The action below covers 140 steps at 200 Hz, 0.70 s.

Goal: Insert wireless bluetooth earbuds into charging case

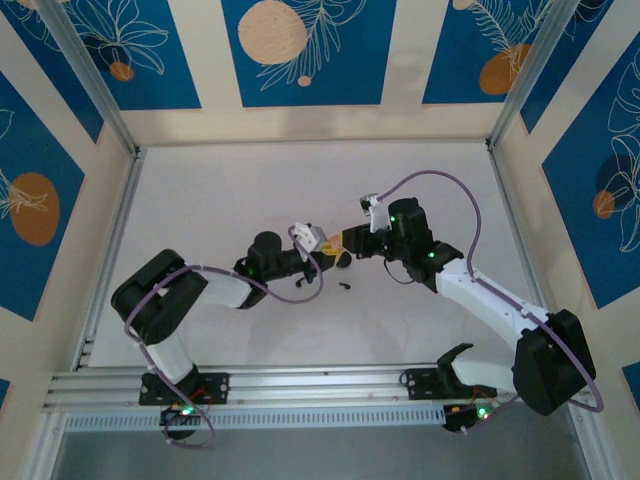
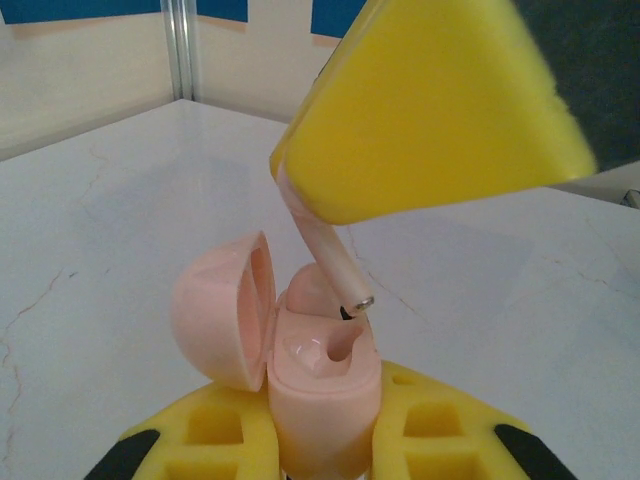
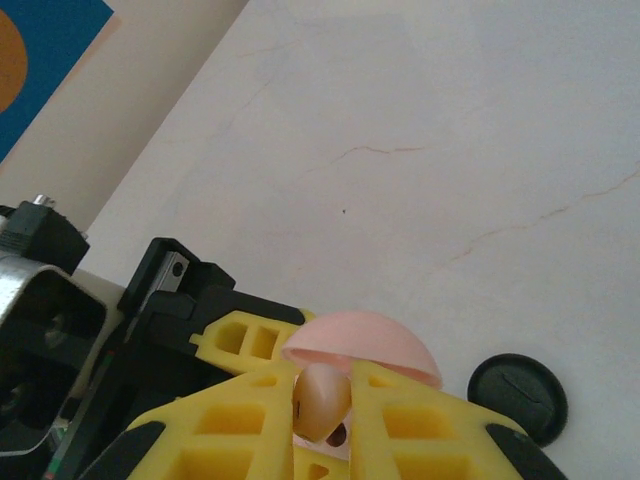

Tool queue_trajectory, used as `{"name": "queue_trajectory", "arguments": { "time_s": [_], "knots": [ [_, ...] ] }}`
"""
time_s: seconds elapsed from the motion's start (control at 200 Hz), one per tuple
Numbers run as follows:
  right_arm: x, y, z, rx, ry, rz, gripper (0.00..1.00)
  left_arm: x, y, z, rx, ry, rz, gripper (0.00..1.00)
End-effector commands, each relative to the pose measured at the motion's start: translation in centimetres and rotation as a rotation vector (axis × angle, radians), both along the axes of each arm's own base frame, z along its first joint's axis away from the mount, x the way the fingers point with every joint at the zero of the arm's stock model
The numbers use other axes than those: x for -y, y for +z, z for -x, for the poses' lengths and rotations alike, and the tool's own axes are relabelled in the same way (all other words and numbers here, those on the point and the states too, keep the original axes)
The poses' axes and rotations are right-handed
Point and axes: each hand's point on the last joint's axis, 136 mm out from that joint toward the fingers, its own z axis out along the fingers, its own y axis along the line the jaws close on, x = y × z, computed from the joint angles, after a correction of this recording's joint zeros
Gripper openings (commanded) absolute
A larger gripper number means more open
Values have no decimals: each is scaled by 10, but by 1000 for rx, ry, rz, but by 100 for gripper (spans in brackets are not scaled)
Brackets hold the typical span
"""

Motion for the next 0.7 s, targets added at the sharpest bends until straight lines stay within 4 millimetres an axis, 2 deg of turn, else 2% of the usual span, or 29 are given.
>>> {"name": "queue_trajectory", "arguments": {
  "time_s": [0.0,0.695],
  "knots": [
    [1,-7,0,16,1,33,16,4,11,8,25,-31,44,4],
    [-9,-19,13,70,72,138,17,-1,27,6,55,-1,85,5]
  ]
}}
